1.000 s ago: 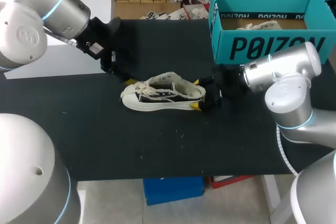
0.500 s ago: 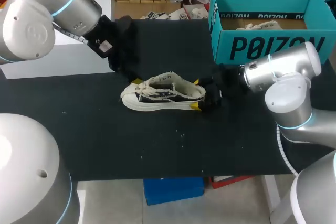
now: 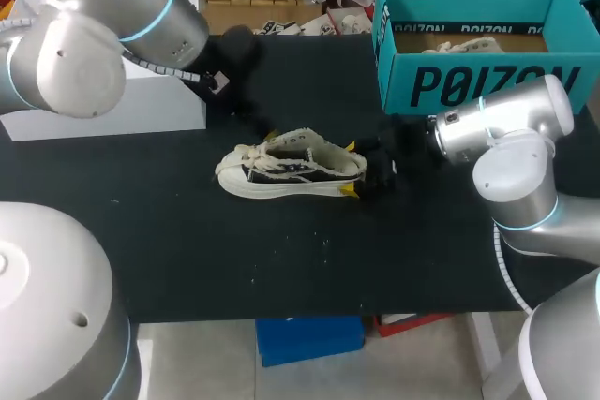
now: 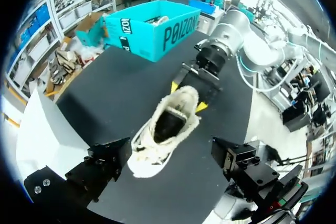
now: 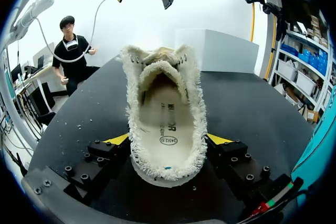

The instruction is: Take the shoe out of the shoebox, open the shoe tongue, remove and reinsert the insole, then place the shoe into the shoebox

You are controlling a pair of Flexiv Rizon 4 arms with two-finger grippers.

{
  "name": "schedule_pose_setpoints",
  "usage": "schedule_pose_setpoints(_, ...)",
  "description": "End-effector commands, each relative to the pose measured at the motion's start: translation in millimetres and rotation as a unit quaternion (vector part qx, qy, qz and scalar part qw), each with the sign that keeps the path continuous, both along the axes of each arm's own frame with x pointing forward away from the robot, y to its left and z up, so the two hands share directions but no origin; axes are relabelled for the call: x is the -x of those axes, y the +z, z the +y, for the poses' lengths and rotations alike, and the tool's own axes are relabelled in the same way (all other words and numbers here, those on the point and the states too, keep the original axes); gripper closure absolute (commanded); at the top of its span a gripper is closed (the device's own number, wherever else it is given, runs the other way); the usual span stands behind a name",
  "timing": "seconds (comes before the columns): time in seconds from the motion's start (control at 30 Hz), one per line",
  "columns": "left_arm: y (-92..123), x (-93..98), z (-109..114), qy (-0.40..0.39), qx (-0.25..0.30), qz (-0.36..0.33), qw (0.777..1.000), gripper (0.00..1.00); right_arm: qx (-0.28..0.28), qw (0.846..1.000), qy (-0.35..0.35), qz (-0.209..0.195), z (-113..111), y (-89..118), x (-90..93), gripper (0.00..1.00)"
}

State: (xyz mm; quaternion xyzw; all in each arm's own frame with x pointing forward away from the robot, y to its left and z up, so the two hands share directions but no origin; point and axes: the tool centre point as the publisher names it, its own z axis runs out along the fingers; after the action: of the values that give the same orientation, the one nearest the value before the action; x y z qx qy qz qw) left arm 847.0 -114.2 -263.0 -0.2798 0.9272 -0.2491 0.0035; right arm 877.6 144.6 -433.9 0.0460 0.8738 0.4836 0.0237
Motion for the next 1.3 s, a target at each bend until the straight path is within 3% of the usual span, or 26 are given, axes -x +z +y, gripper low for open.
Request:
schedule_pose_setpoints(0.03,1.8,-7.9,-10.1,0.265,-0.062,0.079,0.959,0.00,0.001,1.000,-0.001,0.000,2.5,-1.7,-0.9,1.00)
schedule_pose_setpoints(0.2,-5.2,-10.5,-10.0,0.348,-0.065,0.146,0.924,0.00,0.001,1.000,-0.001,0.000,2.5,-1.7,-0.9,1.00)
schedule_pose_setpoints(0.73,-5.2,-10.5,-10.0,0.348,-0.065,0.146,0.924,0.00,0.001,1.000,-0.001,0.000,2.5,-1.7,-0.9,1.00)
schedule_pose_setpoints(0.8,-8.7,-11.7,-20.6,0.363,-0.114,0.130,0.916,0.00,0.001,1.000,-0.001,0.000,2.5,-1.7,-0.9,1.00)
schedule_pose_setpoints(0.93,-7.8,-7.3,-38.6,0.329,-0.165,0.100,0.925,0.00,0.001,1.000,-0.001,0.000,2.5,-1.7,-0.9,1.00)
schedule_pose_setpoints(1.1,-16.7,-9.8,-53.3,0.342,-0.246,0.104,0.901,0.00,0.001,1.000,-0.001,0.000,2.5,-1.7,-0.9,1.00)
schedule_pose_setpoints(1.3,-25.4,-13.1,-60.8,0.369,-0.282,0.104,0.880,0.00,0.001,1.000,-0.001,0.000,2.5,-1.7,-0.9,1.00)
